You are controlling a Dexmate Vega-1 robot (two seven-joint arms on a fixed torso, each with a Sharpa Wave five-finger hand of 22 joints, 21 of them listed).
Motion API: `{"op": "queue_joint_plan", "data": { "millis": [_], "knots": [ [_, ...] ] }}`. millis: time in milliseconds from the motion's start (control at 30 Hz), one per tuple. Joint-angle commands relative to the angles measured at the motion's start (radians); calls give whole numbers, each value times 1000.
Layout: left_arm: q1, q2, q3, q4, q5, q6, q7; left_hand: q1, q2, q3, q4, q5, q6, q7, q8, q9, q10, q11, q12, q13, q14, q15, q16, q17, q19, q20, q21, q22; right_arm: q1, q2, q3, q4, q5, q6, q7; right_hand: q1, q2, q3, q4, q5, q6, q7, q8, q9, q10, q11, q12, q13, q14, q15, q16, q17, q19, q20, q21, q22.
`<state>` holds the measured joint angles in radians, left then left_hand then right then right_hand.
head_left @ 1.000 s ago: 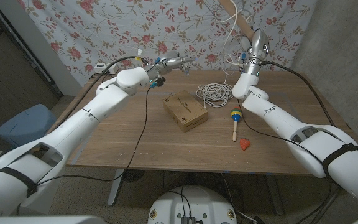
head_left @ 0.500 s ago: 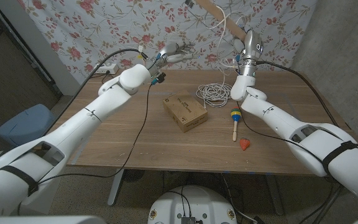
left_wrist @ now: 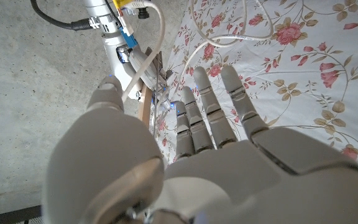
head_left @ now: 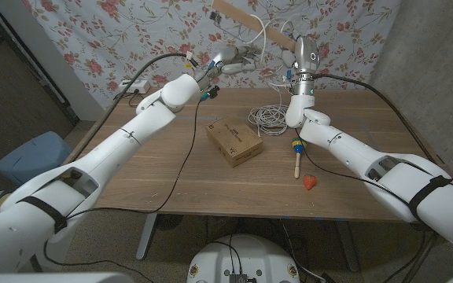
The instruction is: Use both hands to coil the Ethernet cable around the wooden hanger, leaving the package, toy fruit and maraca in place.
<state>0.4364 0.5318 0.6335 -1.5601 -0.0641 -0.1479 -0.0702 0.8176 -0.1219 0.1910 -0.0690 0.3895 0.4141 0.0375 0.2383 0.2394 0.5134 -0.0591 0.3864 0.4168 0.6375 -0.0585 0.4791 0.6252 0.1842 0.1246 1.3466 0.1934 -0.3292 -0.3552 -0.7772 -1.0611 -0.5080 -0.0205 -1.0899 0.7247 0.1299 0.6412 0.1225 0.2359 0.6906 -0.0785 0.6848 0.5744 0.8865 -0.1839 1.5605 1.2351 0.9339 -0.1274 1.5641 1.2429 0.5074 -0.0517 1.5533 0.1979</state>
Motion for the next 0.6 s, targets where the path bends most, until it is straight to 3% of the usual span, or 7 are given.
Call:
{"op": "queue_joint_plan", "data": {
  "millis": [33, 200, 300, 400, 500, 533, 600],
  "knots": [
    [-2, -66, -1, 64, -18, -56, 30, 38, 31, 12, -11, 2, 64, -2, 20, -13, 68, -6, -2, -18, 54, -31, 22, -7, 36, -23, 16, 5, -7, -26, -44, -66, -61, 18, -12, -33, 57, 8, 1, 2, 0, 4, 7, 0, 7, 1, 0, 0, 7, -83, 1, 2, 5, -106, 4, 3],
    [-3, -81, 3, 79, -24, -69, 29, 90, 61, 31, -32, -15, 89, -11, 20, -25, 95, -14, -13, -35, 80, -45, 38, -9, 49, -27, 26, 6, -18, -37, -47, -93, -83, 33, -13, -33, 57, 8, 1, 2, 2, 2, 9, 1, 8, 1, 0, 0, 7, -83, 1, 2, 5, -108, 4, 3],
    [-4, -85, 4, 82, -29, -73, 25, 140, 109, 54, -49, -43, 144, -22, 30, -33, 148, -26, -15, -52, 92, -50, 55, -8, 61, -31, 39, 8, -24, -42, -44, -103, -90, 36, -11, -33, 56, 8, 2, 1, 1, 2, 10, 1, 8, 1, 0, 0, 7, -83, 1, 2, 5, -109, 4, 3],
    [-2, -90, 2, 85, -37, -77, 26, 217, 199, 108, -72, -84, 216, -10, 43, -38, 216, -37, -18, -75, 122, -61, 73, -7, 73, -30, 59, 9, -31, -45, -40, -112, -94, 37, -9, -33, 56, 8, 2, 1, 1, 2, 10, 0, 7, 2, -1, 0, 8, -83, 1, 2, 3, -109, 3, 3],
    [-2, -94, 1, 87, -43, -79, 24, 275, 276, 171, -86, -134, 328, 1, 64, -40, 308, -27, -18, -102, 182, -89, 82, -17, 100, -38, 86, 5, -38, -45, -32, -121, -93, 35, -9, -33, 56, 8, 2, 1, 1, 1, 11, -1, 8, 2, -1, 0, 8, -83, 1, 2, 4, -110, 3, 3],
    [-3, -93, 1, 86, -42, -78, 24, 291, 300, 202, -83, -151, 394, 24, 80, -38, 381, -30, -4, -113, 223, -94, 89, -22, 123, -44, 99, 3, -40, -45, -29, -123, -93, 33, -8, -33, 56, 9, 2, 1, 2, 1, 11, -1, 8, 2, -1, 0, 8, -83, 1, 2, 4, -109, 3, 3],
    [-5, -91, 2, 85, -47, -80, 15, 303, 318, 240, -72, -161, 443, 47, 88, -36, 461, -35, 12, -125, 270, -113, 98, -24, 146, -51, 108, -1, -43, -42, -22, -125, -87, 29, -5, -33, 56, 9, 2, 1, 2, 0, 12, -1, 7, 2, -1, 0, 8, -83, 1, 2, 4, -109, 4, 3]
  ]
}}
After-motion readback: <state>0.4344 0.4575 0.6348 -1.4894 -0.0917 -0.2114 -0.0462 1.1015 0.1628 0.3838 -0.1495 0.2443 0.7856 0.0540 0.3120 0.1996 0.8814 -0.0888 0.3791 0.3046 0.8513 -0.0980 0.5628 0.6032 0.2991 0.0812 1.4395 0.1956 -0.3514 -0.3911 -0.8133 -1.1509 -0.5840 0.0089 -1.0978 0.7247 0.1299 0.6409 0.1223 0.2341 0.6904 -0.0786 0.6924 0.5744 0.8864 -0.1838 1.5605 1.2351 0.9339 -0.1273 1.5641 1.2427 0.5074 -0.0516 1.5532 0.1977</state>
